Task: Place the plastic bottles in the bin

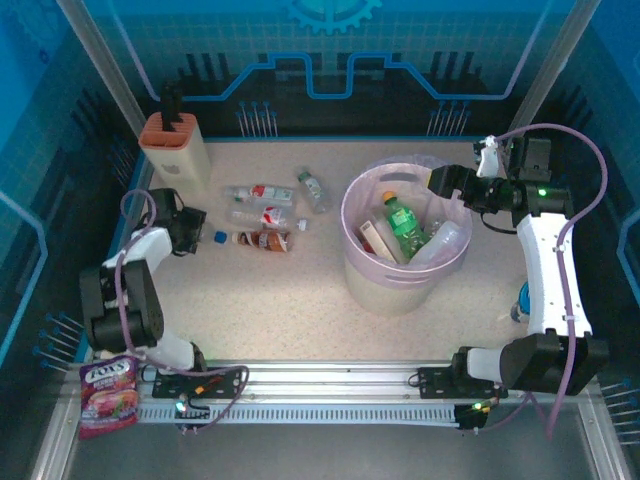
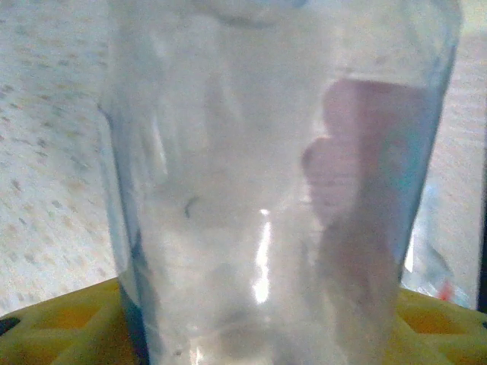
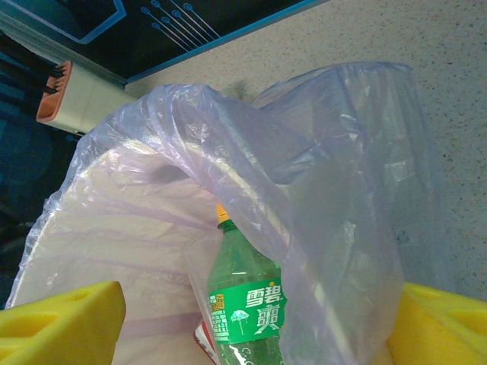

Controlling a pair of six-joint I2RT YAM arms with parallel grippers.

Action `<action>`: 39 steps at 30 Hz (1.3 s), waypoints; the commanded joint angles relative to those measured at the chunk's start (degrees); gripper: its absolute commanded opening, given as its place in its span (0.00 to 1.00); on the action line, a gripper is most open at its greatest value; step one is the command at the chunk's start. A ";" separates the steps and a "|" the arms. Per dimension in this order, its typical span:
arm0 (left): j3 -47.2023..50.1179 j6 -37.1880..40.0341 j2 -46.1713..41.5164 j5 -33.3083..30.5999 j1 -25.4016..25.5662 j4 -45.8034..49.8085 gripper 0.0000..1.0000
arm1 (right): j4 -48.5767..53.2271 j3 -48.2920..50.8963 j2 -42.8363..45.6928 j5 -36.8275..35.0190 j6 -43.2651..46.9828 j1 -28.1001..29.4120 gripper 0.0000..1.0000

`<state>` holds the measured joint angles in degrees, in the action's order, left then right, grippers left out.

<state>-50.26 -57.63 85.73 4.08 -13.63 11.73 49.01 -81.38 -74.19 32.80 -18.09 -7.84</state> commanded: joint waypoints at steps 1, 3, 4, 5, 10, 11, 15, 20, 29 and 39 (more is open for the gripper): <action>-5.09 6.33 -8.51 -1.65 5.77 6.03 0.61 | 0.78 0.62 0.86 3.32 -1.27 0.80 0.86; -8.64 9.68 -12.15 -2.12 10.29 9.41 0.60 | -0.10 1.29 1.69 2.43 -2.00 0.73 0.86; -10.72 11.26 -13.80 -2.33 12.99 11.10 0.60 | -0.52 1.60 2.06 2.20 -2.50 0.65 0.86; -12.58 12.38 -14.96 -2.55 15.22 12.38 0.59 | -1.02 1.81 2.33 1.91 -2.92 0.63 0.86; -22.28 16.95 -17.68 -2.56 28.06 16.51 0.51 | -1.28 0.89 3.43 -0.18 -4.17 -1.44 0.86; -24.73 18.21 -17.56 -2.82 30.87 17.19 0.50 | -0.72 0.32 3.25 -0.02 -4.27 -2.19 0.86; -35.20 25.52 -14.45 -3.73 42.12 19.96 0.44 | -0.10 0.16 3.51 0.56 -4.56 -3.62 0.87; -49.86 33.73 -3.81 -2.50 53.07 29.27 0.40 | 0.39 1.05 4.13 1.31 -4.33 -3.77 0.87; -66.00 39.85 12.46 -5.34 60.87 39.10 0.34 | 0.44 2.73 5.47 2.32 -3.62 -3.77 0.87; -81.21 43.15 27.27 -9.98 64.16 53.28 0.39 | 0.90 2.81 5.55 1.75 -2.23 -3.76 0.87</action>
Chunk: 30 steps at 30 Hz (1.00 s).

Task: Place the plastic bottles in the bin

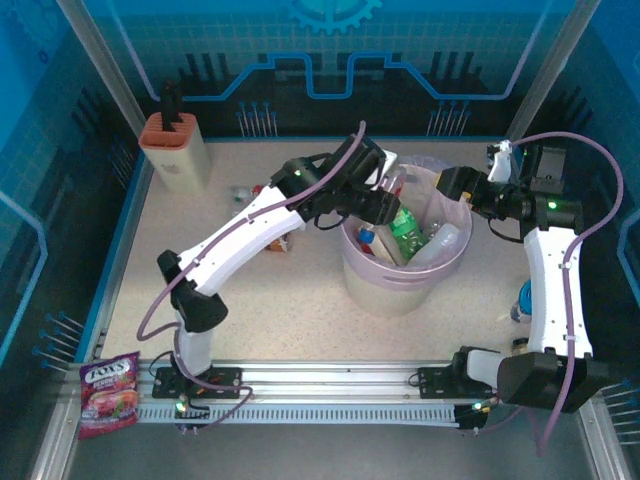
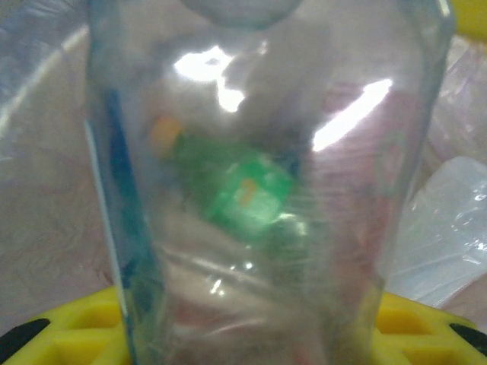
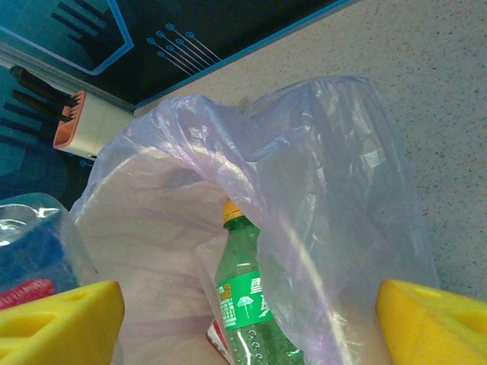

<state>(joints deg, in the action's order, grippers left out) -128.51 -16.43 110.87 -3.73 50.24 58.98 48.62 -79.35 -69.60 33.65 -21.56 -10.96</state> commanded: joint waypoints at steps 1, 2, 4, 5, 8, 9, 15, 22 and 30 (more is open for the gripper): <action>-3.04 1.84 2.75 -2.25 0.30 6.15 0.40 | 1.37 0.88 0.96 0.77 1.39 -0.62 0.87; -3.13 1.75 3.43 -2.35 0.30 6.32 0.41 | 1.39 0.97 0.96 0.71 1.52 -0.61 0.87; -3.53 1.51 4.84 -2.70 0.30 7.03 0.42 | 1.48 0.91 0.91 0.71 1.76 -0.63 0.87; -3.79 1.41 5.54 -2.67 0.30 7.45 0.43 | 1.48 0.87 0.82 0.72 1.87 -0.60 0.87; -3.77 1.23 7.30 -2.40 0.30 7.72 0.45 | 1.39 0.87 0.65 0.69 1.96 -0.62 0.87; -3.81 1.24 8.00 -1.97 0.38 7.66 0.48 | 1.30 0.87 0.61 0.65 1.96 -0.63 0.87; -3.94 1.88 10.05 -0.09 1.18 6.91 0.68 | 0.84 1.32 0.56 1.08 1.86 -0.58 0.87; -3.94 2.01 7.85 2.02 1.36 3.90 0.83 | 0.73 1.35 0.30 1.33 1.88 -0.64 0.87; -4.35 2.17 3.08 5.63 1.70 -1.63 0.85 | 0.48 1.01 0.39 1.77 1.52 -0.62 0.87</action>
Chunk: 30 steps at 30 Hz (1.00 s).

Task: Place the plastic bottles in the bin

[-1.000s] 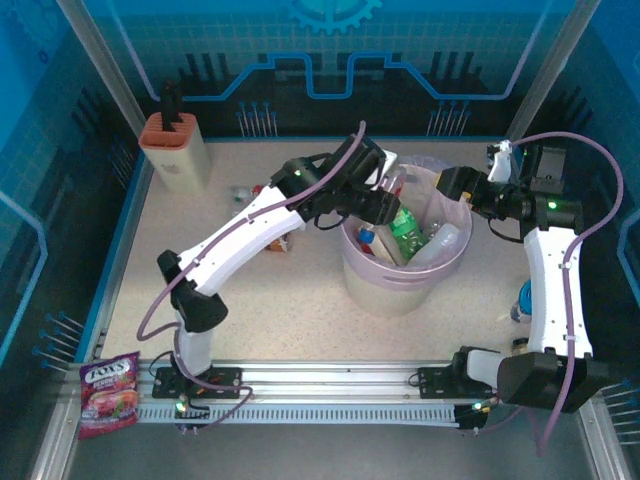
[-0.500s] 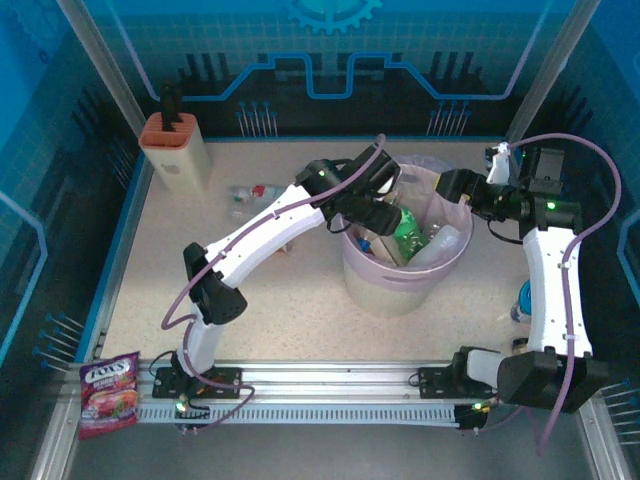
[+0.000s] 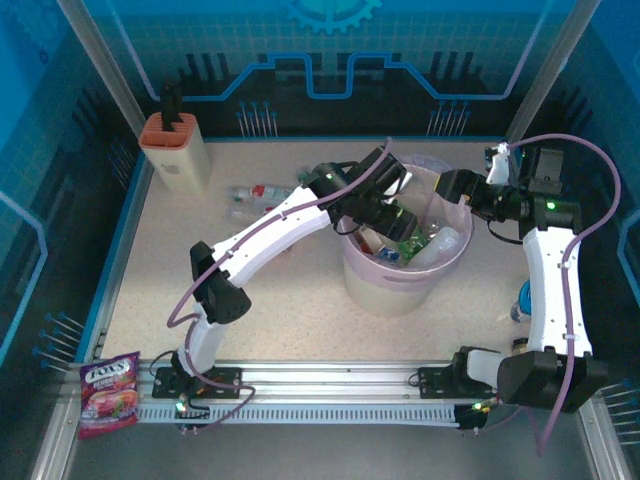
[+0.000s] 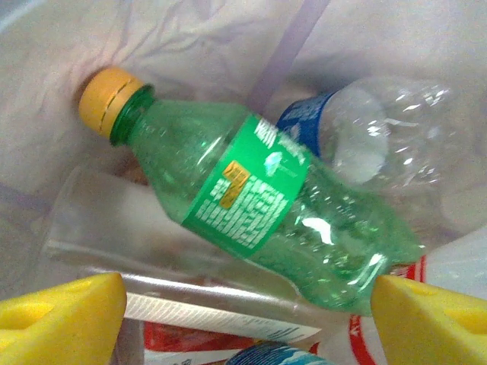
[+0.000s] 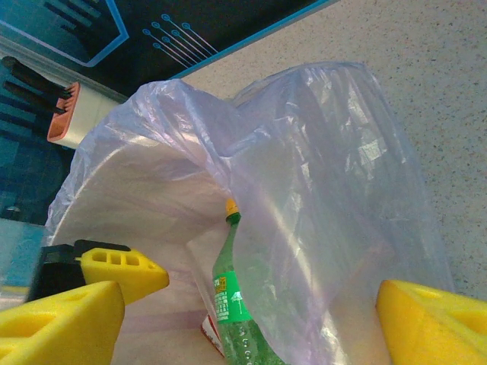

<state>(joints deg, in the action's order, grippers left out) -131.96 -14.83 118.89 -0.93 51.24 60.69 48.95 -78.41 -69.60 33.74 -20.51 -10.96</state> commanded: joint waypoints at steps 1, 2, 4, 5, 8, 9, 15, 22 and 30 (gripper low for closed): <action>-1.09 0.75 -5.76 2.79 0.70 -3.76 0.85 | 0.18 -0.14 0.36 1.67 0.56 -0.64 0.87; -1.50 0.93 -6.72 2.39 0.70 -4.20 0.85 | 0.33 -0.40 0.34 1.68 0.56 -0.64 0.87; -2.15 1.46 -9.24 1.61 0.70 -5.16 0.85 | 0.53 -0.82 0.19 1.63 0.65 -0.64 0.87; -2.15 1.72 -10.95 1.05 0.70 -5.83 0.85 | 0.53 -1.02 0.21 1.65 0.67 -0.64 0.87; -2.08 1.74 -15.11 -2.22 0.15 -5.73 0.86 | 0.45 -1.22 0.04 1.95 0.57 -0.64 0.87; -1.95 1.44 -16.39 -3.43 -0.43 -4.97 0.86 | 0.45 -1.21 0.07 1.95 0.56 -0.62 0.87; 12.15 -3.87 -28.11 -8.13 -8.87 -5.16 0.87 | 0.31 -1.39 -0.23 2.36 0.69 -0.64 0.87; 52.42 -20.31 -50.76 -4.98 -27.52 -22.53 0.86 | 0.27 -1.39 -0.44 2.64 1.00 -0.64 0.87; 85.88 -42.26 -57.07 4.53 -38.62 -45.15 0.85 | -0.17 -0.87 -0.62 2.64 0.83 -0.34 0.87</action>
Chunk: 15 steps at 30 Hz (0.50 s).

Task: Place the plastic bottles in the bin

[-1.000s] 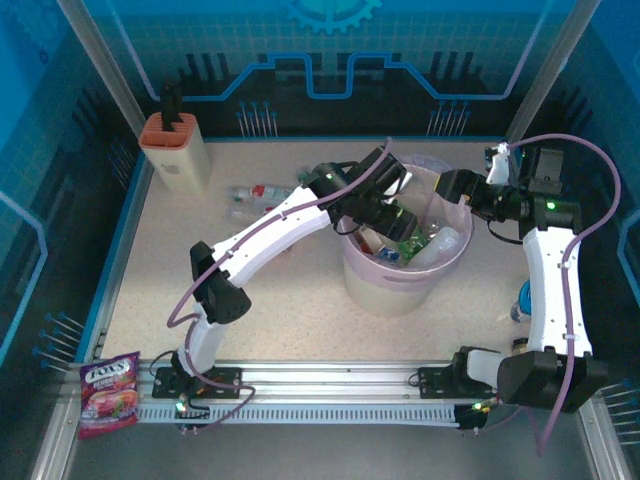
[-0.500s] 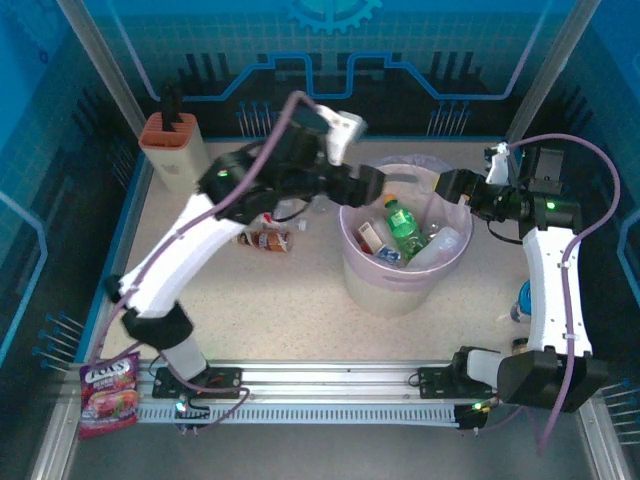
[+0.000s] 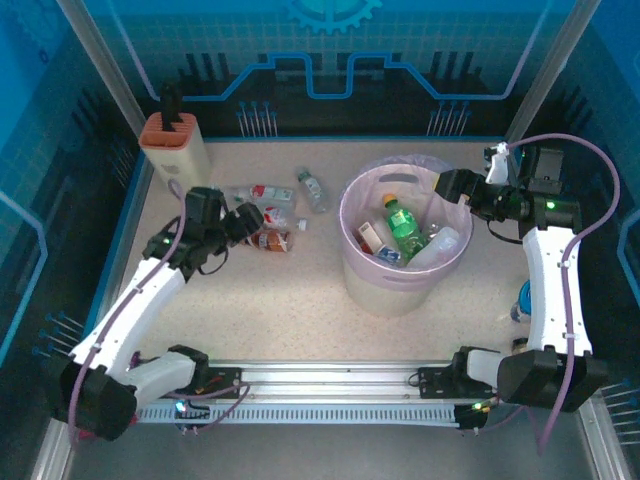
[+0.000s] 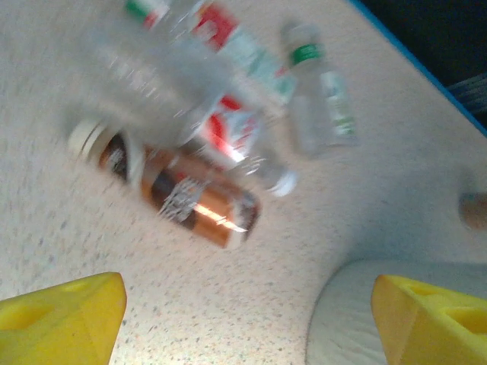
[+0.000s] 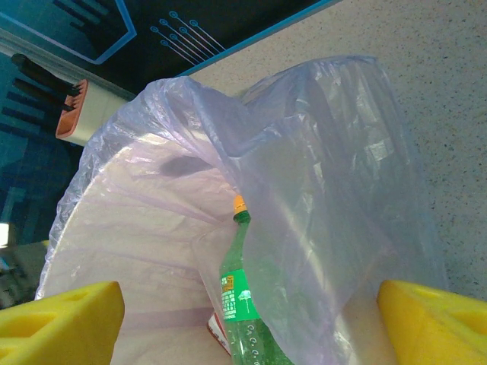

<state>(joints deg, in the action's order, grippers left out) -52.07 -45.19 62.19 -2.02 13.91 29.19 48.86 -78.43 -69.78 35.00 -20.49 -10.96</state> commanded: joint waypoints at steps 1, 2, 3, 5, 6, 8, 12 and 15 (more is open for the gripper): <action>7.86 -13.70 0.26 5.92 -1.34 -16.10 0.84 | -0.08 -0.76 -0.29 1.32 0.81 -0.37 0.87; 9.67 -15.97 1.27 6.43 -1.34 -18.43 0.84 | -0.08 -0.68 -0.20 1.11 0.80 -0.33 0.87; 11.14 -18.09 2.61 6.78 -1.34 -20.86 0.84 | 0.00 -0.59 -0.09 0.92 0.72 -0.28 0.87; 13.35 -22.29 5.49 7.21 -1.43 -24.71 0.83 | 0.00 -0.43 0.14 0.80 0.72 -0.16 0.87; 14.41 -24.27 6.97 6.98 -1.43 -26.61 0.82 | 0.09 -0.40 0.17 0.76 0.72 -0.05 0.87; 15.34 -27.04 9.91 5.81 -1.43 -29.15 0.81 | -0.13 -0.18 0.43 0.68 0.55 -0.03 0.87; 14.76 -30.43 15.76 3.48 -1.31 -30.27 0.79 | -0.17 0.30 0.96 0.68 0.19 0.09 0.88; 13.78 -31.14 19.54 4.13 -0.83 -32.88 0.81 | -0.02 0.68 1.33 0.50 0.10 0.24 0.87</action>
<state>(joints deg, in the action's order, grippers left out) -37.65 -72.60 79.13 2.46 12.91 1.32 48.86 -78.41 -69.71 34.96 -20.53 -10.94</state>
